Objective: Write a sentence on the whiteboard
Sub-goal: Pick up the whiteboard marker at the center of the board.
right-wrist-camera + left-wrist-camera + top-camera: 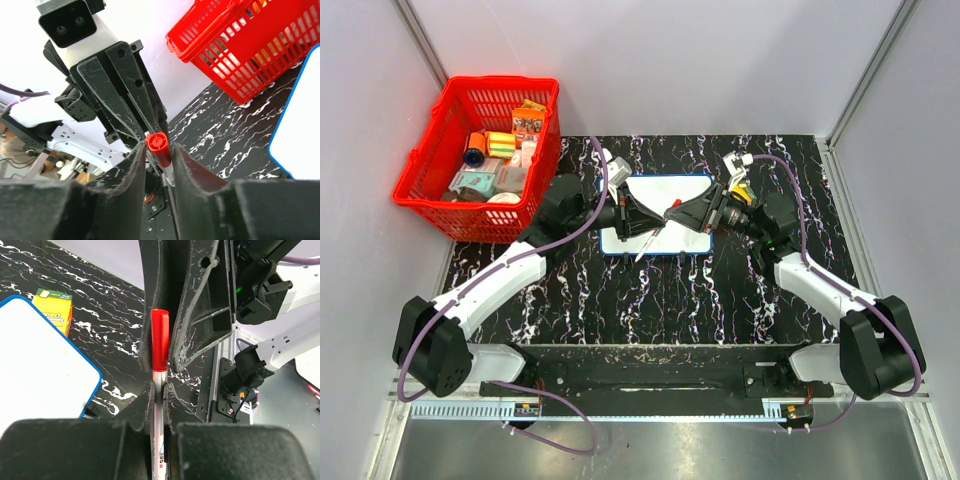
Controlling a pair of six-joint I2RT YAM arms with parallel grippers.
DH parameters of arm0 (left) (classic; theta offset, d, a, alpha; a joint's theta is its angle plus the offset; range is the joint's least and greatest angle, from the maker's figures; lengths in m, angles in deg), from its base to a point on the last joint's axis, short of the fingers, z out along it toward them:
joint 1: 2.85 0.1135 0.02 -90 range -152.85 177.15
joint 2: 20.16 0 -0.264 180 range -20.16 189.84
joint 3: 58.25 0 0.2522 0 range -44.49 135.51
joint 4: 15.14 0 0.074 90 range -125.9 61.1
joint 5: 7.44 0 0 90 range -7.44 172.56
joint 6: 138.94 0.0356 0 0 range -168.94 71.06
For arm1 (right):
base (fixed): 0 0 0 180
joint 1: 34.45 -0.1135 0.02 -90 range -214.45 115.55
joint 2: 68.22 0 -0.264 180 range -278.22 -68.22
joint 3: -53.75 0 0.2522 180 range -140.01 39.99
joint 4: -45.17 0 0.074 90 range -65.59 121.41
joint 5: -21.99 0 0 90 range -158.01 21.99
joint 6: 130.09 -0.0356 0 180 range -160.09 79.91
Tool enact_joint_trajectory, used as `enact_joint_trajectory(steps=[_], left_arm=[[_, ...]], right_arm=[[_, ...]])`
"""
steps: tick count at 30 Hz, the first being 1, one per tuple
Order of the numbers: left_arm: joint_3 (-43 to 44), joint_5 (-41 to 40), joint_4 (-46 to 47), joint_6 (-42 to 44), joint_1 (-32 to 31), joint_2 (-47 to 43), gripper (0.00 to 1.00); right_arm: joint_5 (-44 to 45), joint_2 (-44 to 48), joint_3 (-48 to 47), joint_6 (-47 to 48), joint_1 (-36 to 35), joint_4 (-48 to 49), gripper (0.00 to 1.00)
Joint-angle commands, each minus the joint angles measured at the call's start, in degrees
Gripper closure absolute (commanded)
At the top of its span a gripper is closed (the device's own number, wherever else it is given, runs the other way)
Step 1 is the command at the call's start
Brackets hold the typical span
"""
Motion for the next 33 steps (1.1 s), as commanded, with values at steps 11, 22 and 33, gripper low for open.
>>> enact_joint_trajectory(steps=[11,22,33], left_arm=[[0.15,1.06,1.98,-0.42,0.28,-1.28,0.78],[-3.01,-2.9,-7.07,6.17,0.28,-6.04,0.26],[-8.1,-0.7,-5.67,5.47,0.28,-2.78,0.29]], right_arm=[[-0.33,0.16,-0.91,1.13,-0.57,1.57,1.0],[6.0,3.59,-2.58,8.26,-0.66,-9.34,1.0],[9.87,5.96,-2.76,9.4,-0.57,-12.15,1.0]])
